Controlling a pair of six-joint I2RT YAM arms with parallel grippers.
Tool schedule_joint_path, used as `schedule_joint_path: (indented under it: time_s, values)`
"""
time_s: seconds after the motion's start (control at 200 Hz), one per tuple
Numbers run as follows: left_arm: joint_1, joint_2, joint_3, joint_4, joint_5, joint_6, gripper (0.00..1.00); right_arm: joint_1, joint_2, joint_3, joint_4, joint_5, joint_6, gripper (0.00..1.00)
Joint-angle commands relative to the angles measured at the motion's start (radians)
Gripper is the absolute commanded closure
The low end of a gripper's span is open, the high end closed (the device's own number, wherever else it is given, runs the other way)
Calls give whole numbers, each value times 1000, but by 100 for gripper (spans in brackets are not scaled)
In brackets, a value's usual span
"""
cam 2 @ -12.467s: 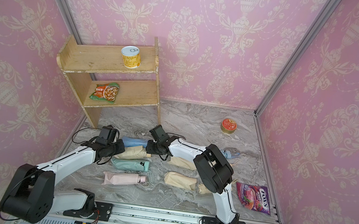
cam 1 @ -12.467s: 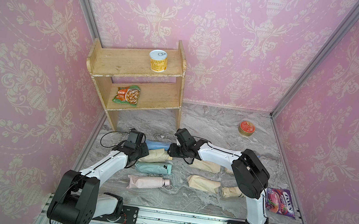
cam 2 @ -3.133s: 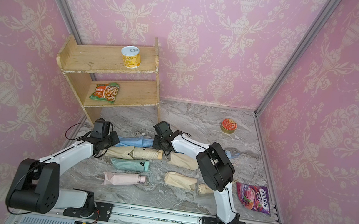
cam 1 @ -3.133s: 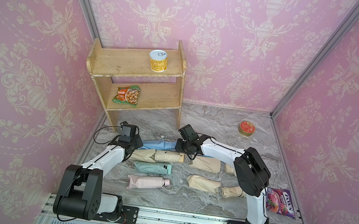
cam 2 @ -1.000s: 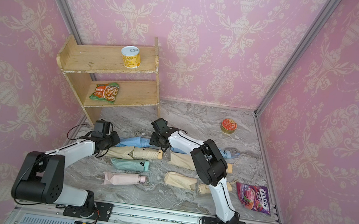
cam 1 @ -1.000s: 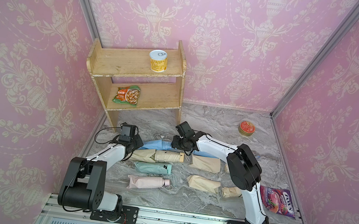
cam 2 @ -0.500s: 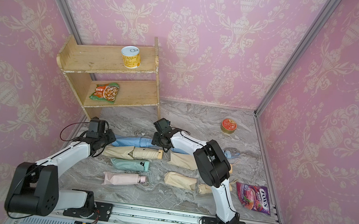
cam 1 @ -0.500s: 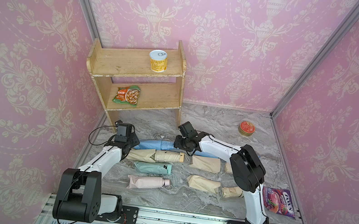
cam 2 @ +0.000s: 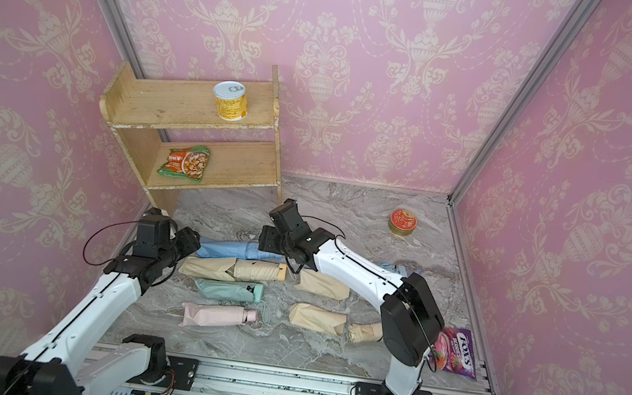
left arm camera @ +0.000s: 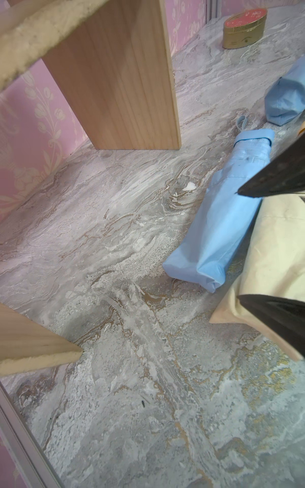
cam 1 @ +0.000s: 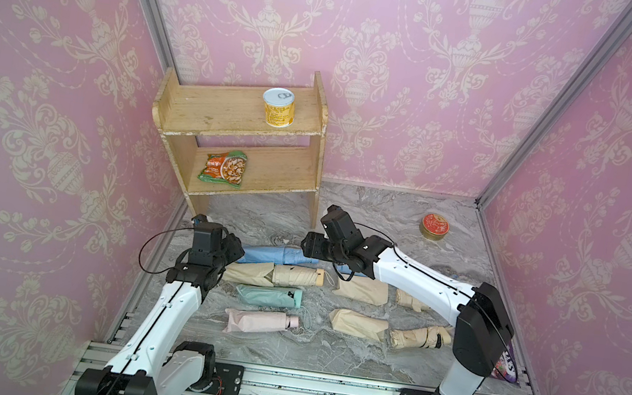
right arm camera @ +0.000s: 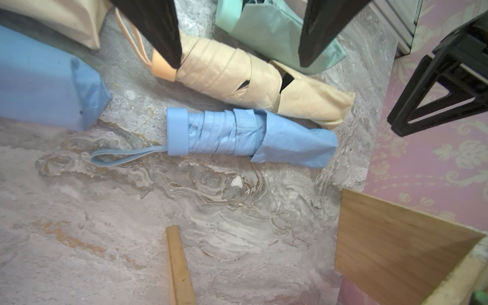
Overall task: Take umbrellas out of sleeves
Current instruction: Take out the umbrella from the umbrella sleeve.
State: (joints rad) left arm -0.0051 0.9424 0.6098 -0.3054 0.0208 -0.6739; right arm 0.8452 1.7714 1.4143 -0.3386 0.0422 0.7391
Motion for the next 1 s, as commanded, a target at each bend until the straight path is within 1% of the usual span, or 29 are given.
schedule_joint_path:
  time_s: [0.0, 0.195, 0.225, 0.24, 0.27, 0.38, 0.525, 0.661, 0.836, 0.996]
  values:
    - [-55, -62, -35, -134, -18, -38, 35, 43, -57, -90, -36, 43, -25, 27]
    - [-180, -101, -65, -192, -98, -51, 29, 124, -151, -222, -8, 100, 7, 21]
    - [-190, -99, -70, -194, -100, -50, 28, 135, -160, -230, 1, 112, 14, 20]
    - [-194, -98, -71, -197, -100, -50, 28, 140, -166, -265, 6, 117, 15, 20]
    - [-203, -96, -72, -207, -100, -49, 28, 151, -172, -285, 15, 128, 19, 19]
    - [-217, -102, -65, -253, -104, -33, 27, 183, -175, -325, 40, 149, 41, 17]
    - [-237, -116, -58, -292, -110, -33, 27, 212, -161, -336, 42, 147, 66, 14]
    - [-280, -86, -50, -308, -133, -38, 26, 234, -187, -359, 48, 178, 70, 11]
    - [-343, -62, -36, -332, -167, -49, 25, 233, -219, -381, 61, 191, 62, 10]
    - [-346, -98, -33, -379, -187, -44, 24, 233, -216, -377, 65, 187, 54, 10]
